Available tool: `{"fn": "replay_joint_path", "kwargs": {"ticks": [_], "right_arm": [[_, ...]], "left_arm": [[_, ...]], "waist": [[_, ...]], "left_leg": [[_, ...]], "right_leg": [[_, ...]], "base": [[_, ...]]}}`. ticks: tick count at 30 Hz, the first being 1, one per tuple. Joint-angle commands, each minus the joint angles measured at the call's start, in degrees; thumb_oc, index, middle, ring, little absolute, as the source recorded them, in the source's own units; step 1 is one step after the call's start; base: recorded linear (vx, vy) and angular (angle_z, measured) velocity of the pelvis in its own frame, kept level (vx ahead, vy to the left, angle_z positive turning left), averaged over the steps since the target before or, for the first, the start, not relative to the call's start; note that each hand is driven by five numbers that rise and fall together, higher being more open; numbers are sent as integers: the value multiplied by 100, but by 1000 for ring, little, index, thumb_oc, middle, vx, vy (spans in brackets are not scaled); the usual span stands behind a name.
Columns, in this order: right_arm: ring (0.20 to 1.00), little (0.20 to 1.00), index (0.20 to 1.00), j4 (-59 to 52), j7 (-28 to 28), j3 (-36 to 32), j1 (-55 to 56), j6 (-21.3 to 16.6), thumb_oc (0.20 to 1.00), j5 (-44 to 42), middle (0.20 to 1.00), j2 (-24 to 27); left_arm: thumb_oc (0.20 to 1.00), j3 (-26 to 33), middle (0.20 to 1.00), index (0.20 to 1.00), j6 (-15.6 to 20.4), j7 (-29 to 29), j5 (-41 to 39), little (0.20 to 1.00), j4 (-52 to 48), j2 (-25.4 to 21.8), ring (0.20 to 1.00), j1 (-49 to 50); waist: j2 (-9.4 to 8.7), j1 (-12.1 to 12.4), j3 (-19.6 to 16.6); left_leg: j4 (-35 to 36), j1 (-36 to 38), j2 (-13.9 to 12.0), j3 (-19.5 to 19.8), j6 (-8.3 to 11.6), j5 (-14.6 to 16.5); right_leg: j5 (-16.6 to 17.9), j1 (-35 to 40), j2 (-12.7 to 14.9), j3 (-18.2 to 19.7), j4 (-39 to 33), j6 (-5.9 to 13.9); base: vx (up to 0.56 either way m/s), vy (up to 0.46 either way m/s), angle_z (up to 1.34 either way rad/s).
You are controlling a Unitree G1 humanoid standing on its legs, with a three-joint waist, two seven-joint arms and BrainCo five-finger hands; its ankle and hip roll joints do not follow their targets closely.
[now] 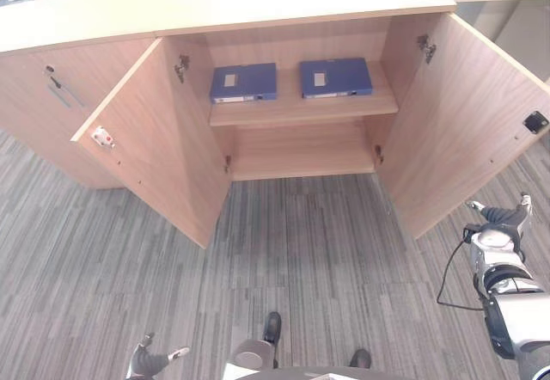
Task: Put the empty folder in the office cabinet
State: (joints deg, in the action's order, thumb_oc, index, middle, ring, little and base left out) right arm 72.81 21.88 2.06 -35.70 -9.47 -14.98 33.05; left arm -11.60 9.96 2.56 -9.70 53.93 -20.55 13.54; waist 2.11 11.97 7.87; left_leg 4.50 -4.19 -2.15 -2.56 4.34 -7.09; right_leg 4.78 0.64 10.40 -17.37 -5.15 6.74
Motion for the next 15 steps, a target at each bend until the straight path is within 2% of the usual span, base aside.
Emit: {"fn": "replay_joint_path", "kwargs": {"ticks": [1,3,8,11,15], "right_arm": [[1000,1000,1000,255,244,259,-680,-126,1000,-400,1000,810],[1000,1000,1000,281,245,380,-977,-116,1000,-428,1000,930],[1000,1000,1000,355,201,746,-1439,-63,1000,-329,1000,991],[1000,1000,1000,518,222,738,-1619,-55,1000,-363,1000,1173],[1000,1000,1000,625,349,707,-2116,-67,1000,-558,1000,1754]], "left_arm": [[1000,-379,1000,1000,179,-8,53,1000,20,-101,1000,-220],[1000,-428,1000,1000,198,-18,-4,1000,-109,-65,1000,-183],[1000,-562,1000,1000,161,-25,-54,1000,-291,15,1000,-121],[1000,-640,1000,1000,177,-43,-159,1000,-392,35,1000,-197],[1000,-780,1000,1000,207,23,-312,1000,-511,47,1000,-339]], "waist": [[242,216,-16],[328,260,32],[367,314,124],[407,352,181],[667,422,290]], "left_leg": [[50,-326,-485,62,473,-121],[50,-435,-510,23,492,-158],[50,-565,-712,8,604,-377],[50,-674,-733,53,678,-498],[50,-956,-755,157,807,-730]], "right_leg": [[-268,-229,-206,192,15,150],[-242,-368,-215,227,15,159],[-350,-403,-372,271,15,86],[-370,-449,-381,203,15,72],[-419,-578,-407,56,15,63]], "base": [[-139,29,-10],[-52,5,-12],[45,-103,-6],[6,-88,-5],[-33,-87,7]]}}
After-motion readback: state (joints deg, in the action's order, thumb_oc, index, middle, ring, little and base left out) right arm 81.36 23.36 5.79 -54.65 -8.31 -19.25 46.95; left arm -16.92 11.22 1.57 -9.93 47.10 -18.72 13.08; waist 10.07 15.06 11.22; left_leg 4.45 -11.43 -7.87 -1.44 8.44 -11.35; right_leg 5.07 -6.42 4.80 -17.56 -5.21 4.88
